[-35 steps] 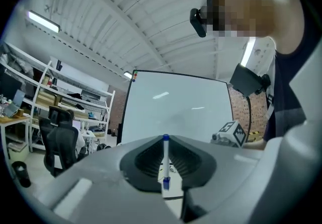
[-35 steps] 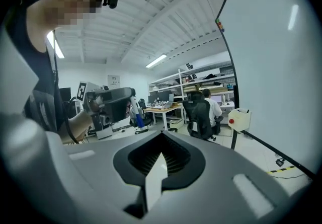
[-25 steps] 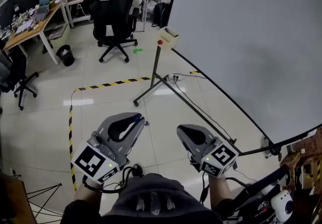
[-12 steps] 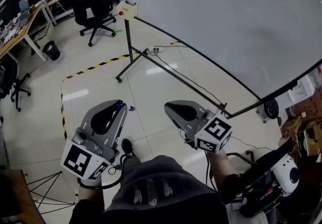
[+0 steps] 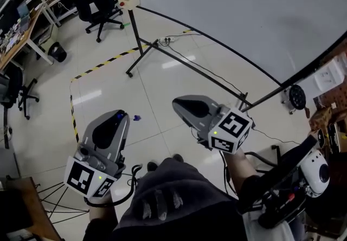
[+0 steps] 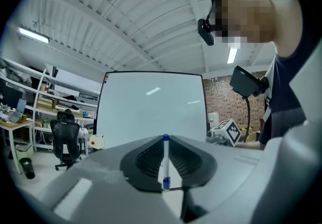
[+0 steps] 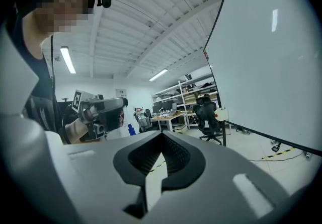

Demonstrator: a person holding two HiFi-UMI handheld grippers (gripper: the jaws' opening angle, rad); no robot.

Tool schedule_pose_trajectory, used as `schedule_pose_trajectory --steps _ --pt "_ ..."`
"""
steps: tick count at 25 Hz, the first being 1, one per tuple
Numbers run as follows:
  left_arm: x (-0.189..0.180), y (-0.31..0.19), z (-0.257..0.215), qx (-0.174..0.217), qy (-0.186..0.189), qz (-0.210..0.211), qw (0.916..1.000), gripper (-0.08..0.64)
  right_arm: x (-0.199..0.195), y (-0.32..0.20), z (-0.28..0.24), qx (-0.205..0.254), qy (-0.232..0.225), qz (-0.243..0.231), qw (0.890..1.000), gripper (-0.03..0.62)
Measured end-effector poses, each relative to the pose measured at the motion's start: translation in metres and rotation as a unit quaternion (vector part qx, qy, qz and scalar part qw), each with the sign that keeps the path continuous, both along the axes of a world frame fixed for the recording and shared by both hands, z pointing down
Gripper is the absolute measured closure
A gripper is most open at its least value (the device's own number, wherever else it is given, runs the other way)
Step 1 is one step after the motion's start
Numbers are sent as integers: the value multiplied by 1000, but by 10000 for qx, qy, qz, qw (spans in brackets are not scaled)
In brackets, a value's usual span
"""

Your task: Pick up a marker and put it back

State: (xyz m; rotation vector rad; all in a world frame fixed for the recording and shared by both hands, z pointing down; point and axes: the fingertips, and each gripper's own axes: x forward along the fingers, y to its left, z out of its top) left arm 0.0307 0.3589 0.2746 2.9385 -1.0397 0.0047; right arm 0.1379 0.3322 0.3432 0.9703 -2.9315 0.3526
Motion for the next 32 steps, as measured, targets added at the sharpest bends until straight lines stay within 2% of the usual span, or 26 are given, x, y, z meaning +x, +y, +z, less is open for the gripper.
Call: schedule_pose_trajectory --steps 6,13,20,25,32 --pt "-17 21 12 -156 7 70 9999 525 -23 16 6 -112 46 32 9999 591" --pt "-48 37 17 -235 113 92 9996 525 -54 41 0 -28 166 -4 9999 591" --pt "-44 39 25 -161 126 240 9995 523 -47 45 9 -63 215 158 9996 591" --pt "-55 36 21 -60 141 208 9997 525 -58 41 11 -56 258 142 9996 591" --pt "-34 29 29 -162 139 287 9994 525 -41 35 24 -244 258 157 9992 591"
